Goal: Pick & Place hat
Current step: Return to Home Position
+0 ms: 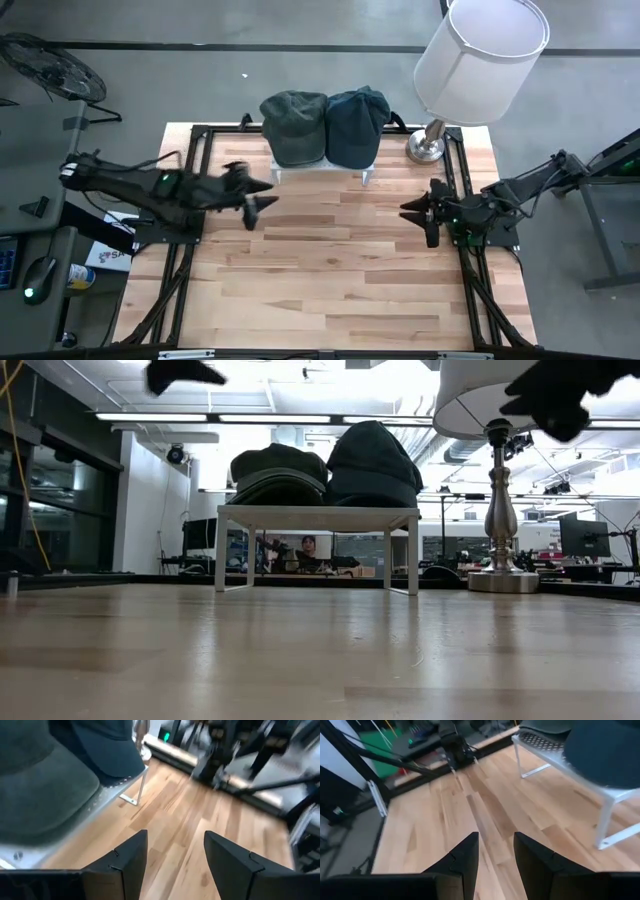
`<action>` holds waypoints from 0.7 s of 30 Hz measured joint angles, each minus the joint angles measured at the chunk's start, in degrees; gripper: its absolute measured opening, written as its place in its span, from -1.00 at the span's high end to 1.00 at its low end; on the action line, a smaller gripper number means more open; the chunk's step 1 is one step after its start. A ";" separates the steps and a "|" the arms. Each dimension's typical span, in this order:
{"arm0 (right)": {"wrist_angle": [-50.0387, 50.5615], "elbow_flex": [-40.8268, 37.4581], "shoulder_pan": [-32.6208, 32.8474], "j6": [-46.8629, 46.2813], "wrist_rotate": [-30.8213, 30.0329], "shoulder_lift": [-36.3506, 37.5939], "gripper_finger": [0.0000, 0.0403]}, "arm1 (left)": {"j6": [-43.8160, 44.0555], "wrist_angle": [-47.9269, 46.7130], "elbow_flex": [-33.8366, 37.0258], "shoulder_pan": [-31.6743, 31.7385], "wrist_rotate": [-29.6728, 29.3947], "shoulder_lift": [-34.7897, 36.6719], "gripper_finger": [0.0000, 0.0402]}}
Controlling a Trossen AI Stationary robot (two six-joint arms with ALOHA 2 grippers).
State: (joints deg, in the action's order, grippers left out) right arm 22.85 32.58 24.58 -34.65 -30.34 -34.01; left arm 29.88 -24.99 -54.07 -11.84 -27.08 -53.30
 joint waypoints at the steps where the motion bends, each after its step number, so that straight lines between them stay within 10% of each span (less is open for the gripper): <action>1: -2.81 -2.28 0.00 0.06 0.02 1.05 0.42 | 1.11 2.52 3.76 -1.32 -1.57 3.05 0.04; 9: -22.83 -18.42 -0.67 1.17 -2.85 8.35 0.42 | 6.21 18.32 25.58 -8.46 -12.95 19.57 0.04; 21: -35.21 -31.77 -8.67 -3.02 1.88 19.54 0.42 | 6.40 59.11 51.39 -8.42 -13.81 20.76 0.04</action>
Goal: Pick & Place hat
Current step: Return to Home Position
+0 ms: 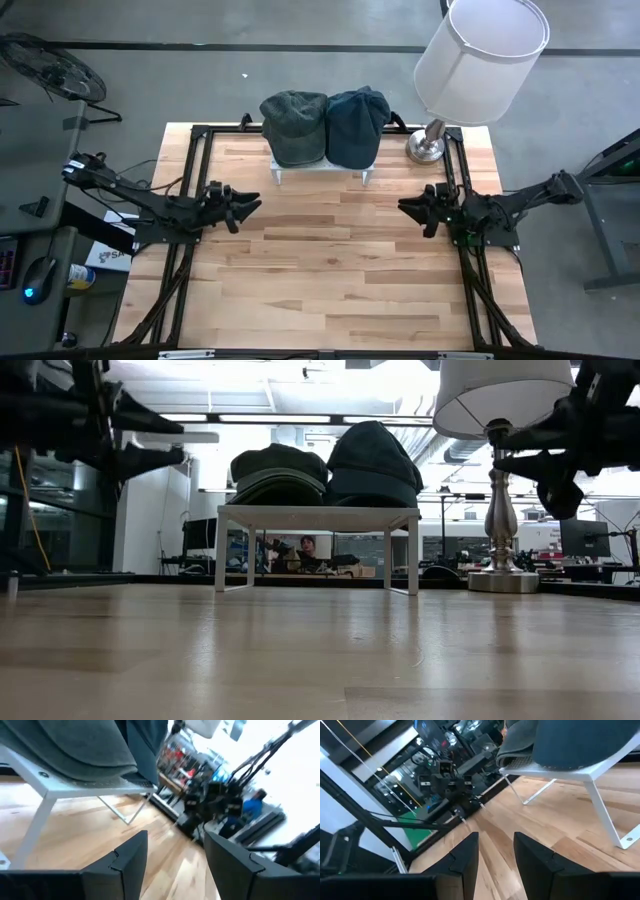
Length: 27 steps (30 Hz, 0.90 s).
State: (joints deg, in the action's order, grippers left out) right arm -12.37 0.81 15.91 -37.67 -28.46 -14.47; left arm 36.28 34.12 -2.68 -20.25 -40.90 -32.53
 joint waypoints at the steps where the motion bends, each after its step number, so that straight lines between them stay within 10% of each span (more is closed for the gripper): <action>1: 0.05 -0.26 -0.82 -0.15 0.84 0.74 0.42 | -0.11 1.79 1.08 0.02 -0.24 0.08 0.04; 8: 5.26 0.38 -8.96 -1.77 9.79 3.88 0.42 | -5.78 2.55 1.80 2.76 -0.70 0.31 0.04; 17: 6.52 0.38 -23.73 -4.33 27.74 7.04 0.42 | -11.87 -5.61 1.88 15.22 15.18 11.56 0.04; 27: 3.89 1.28 -28.66 1.99 27.20 8.43 0.42 | -12.26 -24.48 1.93 26.07 26.18 32.56 0.04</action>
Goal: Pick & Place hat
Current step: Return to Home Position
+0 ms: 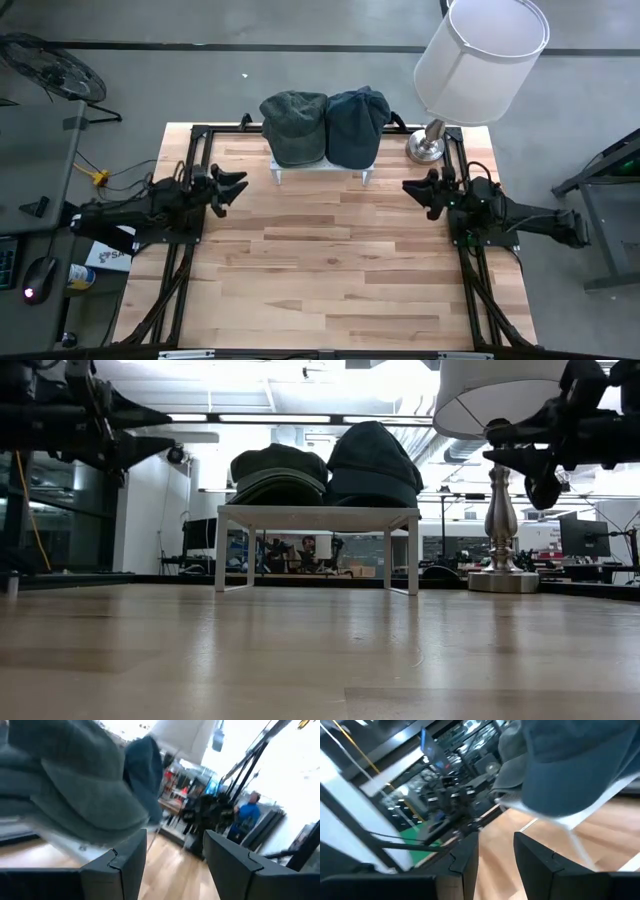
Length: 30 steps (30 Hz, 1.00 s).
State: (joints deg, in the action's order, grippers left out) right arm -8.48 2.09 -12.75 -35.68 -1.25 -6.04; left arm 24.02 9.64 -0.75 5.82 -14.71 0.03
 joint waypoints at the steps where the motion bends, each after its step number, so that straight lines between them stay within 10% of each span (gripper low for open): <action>1: 0.03 0.00 0.00 1.18 -0.78 0.00 0.42 | -0.17 -0.35 -0.39 0.39 0.40 -0.36 0.04; 30: 0.34 0.00 0.02 -0.26 -2.19 0.02 0.42 | 1.76 -4.28 -1.84 0.55 2.00 -2.64 0.04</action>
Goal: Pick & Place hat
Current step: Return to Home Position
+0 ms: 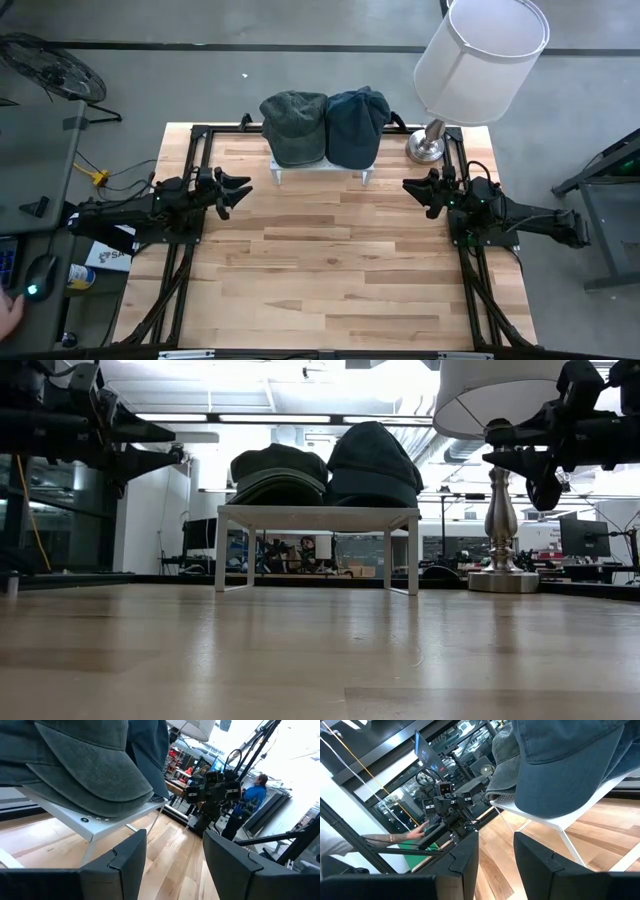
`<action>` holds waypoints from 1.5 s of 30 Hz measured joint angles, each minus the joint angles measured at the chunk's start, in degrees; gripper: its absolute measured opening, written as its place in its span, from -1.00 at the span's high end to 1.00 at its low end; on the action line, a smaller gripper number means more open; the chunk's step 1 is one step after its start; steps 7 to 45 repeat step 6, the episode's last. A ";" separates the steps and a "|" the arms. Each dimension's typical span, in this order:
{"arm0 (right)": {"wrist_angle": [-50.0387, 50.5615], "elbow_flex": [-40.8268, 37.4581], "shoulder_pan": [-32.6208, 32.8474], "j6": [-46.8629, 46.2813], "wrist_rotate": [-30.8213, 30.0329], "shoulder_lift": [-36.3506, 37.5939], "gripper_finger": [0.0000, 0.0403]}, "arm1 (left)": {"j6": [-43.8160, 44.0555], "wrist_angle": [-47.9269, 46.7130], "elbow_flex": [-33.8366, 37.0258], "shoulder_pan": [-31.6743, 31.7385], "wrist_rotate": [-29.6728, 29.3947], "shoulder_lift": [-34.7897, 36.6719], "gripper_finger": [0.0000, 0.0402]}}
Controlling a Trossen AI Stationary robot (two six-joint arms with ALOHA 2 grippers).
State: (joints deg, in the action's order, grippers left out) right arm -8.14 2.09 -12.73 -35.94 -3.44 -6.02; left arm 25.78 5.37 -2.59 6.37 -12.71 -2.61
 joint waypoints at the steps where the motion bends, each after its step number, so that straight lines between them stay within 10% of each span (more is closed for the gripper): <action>1: 0.04 0.00 0.00 0.00 0.00 0.00 0.42 | 0.00 0.00 0.00 0.00 0.00 0.00 0.04; 45: 0.13 0.00 0.00 0.00 0.00 -0.02 0.42 | 0.02 0.02 -0.04 0.00 0.02 0.00 0.04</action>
